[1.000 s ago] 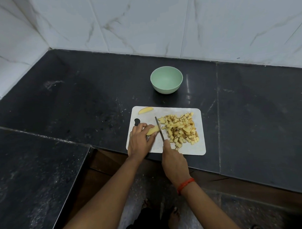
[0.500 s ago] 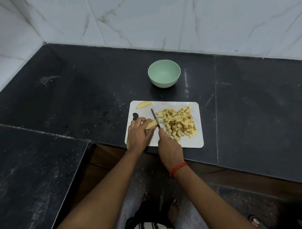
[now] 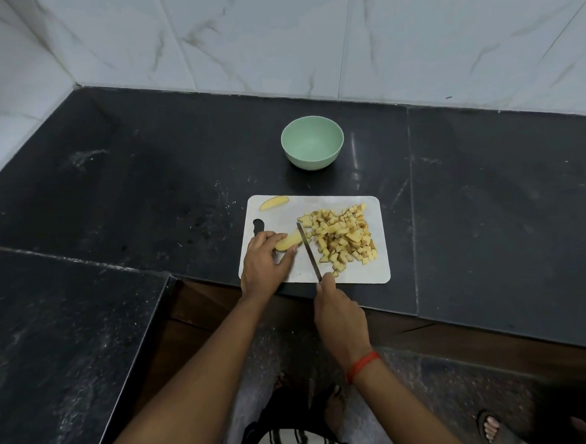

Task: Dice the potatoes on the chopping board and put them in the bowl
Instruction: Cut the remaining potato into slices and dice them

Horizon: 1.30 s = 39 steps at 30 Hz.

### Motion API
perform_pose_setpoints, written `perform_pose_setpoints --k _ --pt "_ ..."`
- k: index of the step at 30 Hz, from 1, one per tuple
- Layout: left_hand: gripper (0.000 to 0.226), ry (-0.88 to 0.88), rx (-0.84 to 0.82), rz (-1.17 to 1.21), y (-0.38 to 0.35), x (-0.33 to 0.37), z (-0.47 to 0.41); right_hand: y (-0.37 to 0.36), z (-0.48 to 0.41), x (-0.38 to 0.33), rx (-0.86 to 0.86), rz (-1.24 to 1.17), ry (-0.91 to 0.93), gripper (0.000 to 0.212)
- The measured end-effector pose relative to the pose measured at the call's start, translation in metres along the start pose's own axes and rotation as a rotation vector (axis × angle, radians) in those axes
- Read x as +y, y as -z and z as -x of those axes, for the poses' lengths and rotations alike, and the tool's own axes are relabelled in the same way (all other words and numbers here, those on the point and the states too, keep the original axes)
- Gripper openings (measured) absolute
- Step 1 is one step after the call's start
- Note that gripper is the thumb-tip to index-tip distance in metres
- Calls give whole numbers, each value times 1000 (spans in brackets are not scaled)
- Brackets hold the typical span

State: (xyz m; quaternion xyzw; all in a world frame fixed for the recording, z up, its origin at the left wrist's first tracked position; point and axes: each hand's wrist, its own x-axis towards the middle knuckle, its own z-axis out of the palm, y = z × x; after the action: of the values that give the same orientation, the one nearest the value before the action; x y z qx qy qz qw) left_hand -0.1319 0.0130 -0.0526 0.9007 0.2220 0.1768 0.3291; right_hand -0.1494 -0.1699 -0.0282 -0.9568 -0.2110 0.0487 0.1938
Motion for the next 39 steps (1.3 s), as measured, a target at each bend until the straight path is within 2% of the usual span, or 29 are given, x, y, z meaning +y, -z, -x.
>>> perform_pose_setpoints --k 9,19,23,31,35,39 --pt "37 -22 3 12 0 3 0 -10 -39 -18 46 78 26 30" --pt "35 -83 -37 -33 -1 -5 -6 -8 -47 -19 49 101 49 34" --pt "35 -85 -46 -35 -1 -5 -7 -7 -58 -21 -27 107 61 39" --pt "33 -70 -39 -38 -3 -5 -6 -7 -56 -21 39 97 95 34" --pt "33 -56 -39 -29 -4 -5 -6 -5 -49 -16 65 137 111 50" --pt "33 -52 -38 -26 -3 -3 -6 -4 -33 -9 -71 215 116 28"
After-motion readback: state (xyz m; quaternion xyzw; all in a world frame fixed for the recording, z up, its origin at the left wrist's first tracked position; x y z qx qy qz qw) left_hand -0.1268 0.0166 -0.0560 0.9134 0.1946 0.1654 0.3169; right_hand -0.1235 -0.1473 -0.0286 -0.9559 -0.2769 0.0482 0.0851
